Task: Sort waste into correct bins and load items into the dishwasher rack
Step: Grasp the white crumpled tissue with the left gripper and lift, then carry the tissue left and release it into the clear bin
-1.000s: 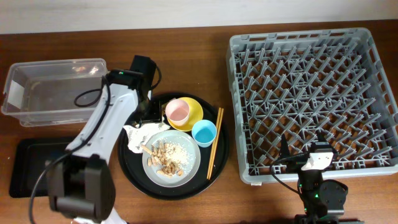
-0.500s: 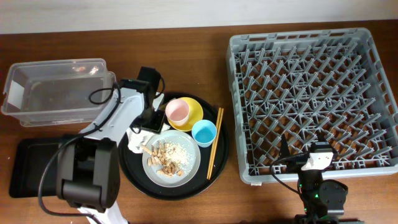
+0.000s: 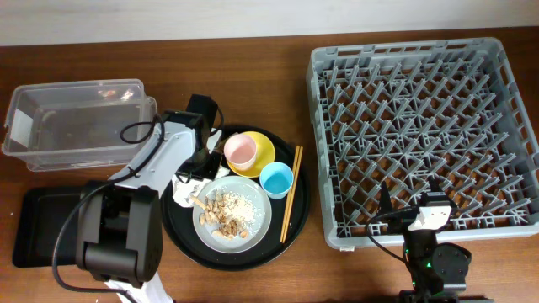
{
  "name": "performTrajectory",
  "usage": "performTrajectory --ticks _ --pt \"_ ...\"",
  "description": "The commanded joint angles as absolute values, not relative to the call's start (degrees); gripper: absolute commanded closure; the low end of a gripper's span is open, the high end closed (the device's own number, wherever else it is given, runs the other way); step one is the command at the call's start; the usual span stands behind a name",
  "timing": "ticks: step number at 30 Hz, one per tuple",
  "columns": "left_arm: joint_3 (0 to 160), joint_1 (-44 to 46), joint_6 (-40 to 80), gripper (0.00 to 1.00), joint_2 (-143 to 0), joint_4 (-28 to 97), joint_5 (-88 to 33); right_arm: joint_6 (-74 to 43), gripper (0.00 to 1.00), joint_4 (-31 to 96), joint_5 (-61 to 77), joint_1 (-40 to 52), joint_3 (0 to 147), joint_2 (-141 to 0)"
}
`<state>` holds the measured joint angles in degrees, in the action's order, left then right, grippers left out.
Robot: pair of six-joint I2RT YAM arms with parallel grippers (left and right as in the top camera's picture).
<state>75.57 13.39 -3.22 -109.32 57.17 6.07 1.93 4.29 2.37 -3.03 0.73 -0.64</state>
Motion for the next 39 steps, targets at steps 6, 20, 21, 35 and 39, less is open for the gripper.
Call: performTrajectory --ticks 6,20,21,35,39 --pt "89.56 13.34 -0.21 0.99 -109.16 72.6 0.8 1.91 0.02 4.49 1.89 -3.4 0.32 -0.3" --pt "104.64 6.85 8.38 0.99 -103.59 81.65 -0.69 1.89 0.02 4.49 1.89 -3.4 0.32 -0.3" --pt "104.64 5.76 8.58 0.99 -102.21 80.05 -0.69 1.91 0.02 4.49 1.89 -3.4 0.32 -0.3" --pt "104.62 -18.46 26.98 0.99 -100.71 51.37 2.83 1.91 0.02 4.49 1.87 -3.4 0.32 -0.3" --pt "104.62 -20.12 26.98 0.99 -103.04 50.81 2.81 1.91 0.02 4.49 1.89 -3.42 0.32 -0.32"
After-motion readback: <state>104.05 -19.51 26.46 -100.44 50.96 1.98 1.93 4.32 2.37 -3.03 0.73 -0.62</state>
